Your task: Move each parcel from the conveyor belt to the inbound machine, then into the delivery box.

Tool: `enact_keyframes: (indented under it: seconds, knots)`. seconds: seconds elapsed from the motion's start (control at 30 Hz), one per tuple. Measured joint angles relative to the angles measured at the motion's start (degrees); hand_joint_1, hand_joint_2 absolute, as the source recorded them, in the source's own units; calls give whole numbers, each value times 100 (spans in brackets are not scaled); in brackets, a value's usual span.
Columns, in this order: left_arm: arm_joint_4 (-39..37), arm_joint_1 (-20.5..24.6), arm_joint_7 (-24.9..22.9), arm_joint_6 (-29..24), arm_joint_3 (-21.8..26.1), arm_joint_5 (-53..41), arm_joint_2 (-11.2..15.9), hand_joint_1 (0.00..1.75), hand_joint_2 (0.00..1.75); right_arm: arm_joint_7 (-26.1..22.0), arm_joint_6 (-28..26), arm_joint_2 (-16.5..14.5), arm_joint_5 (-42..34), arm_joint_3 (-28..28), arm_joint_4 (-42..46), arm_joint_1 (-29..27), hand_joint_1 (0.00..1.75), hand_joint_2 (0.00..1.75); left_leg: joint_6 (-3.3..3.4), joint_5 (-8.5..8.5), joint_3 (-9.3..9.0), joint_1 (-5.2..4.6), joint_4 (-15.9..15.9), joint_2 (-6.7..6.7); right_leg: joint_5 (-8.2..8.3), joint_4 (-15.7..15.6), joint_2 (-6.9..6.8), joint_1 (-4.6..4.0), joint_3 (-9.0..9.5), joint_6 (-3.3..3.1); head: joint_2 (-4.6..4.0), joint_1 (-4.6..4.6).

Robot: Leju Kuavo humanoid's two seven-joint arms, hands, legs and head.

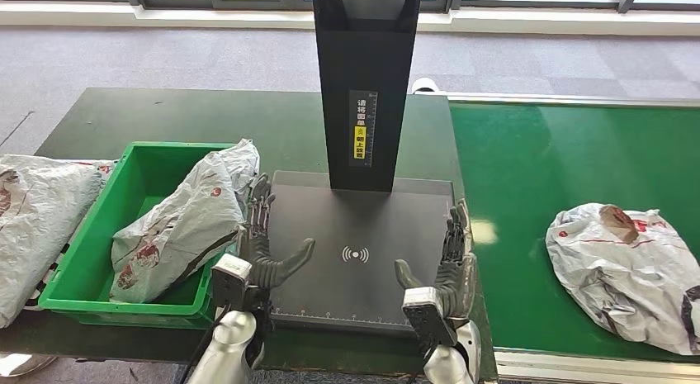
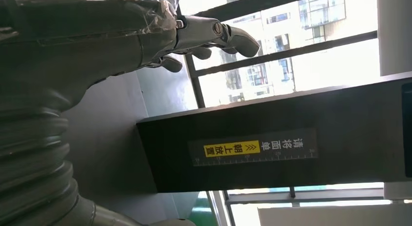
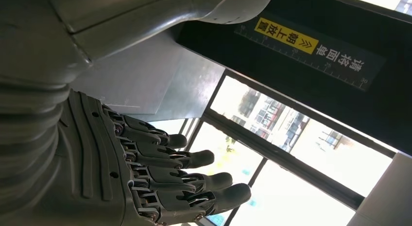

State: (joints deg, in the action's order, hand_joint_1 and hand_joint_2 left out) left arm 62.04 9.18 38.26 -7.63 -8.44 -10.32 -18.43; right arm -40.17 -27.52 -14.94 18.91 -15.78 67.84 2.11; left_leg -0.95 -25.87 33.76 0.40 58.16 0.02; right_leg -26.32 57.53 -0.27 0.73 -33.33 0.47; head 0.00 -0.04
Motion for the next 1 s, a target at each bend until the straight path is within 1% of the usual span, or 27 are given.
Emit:
enact_keyframes:
  seconds: [0.1, 0.2, 1.0]
  knots:
    - [4, 5, 1, -250, -33, -79, 0, 0, 175, 0, 24, -4, 41, 4, 0, -17, 0, 175, 0, 0, 0, 0, 0, 0, 0, 0, 0, 0, 0, 0, 0, 0]
    - [13, 12, 1, -371, -79, -102, 0, 0, 175, 0, 42, -5, 70, 7, 0, -25, 0, 175, 0, 0, 0, 0, 0, 0, 0, 0, 0, 0, 0, 0, 0, 0]
    - [162, 13, 1, -575, -192, -84, 4, 0, 175, 0, 127, -36, 202, 47, 2, -111, 0, 175, 0, 0, 0, 0, 0, 0, 0, 0, 0, 0, 1, 0, 0, 0]
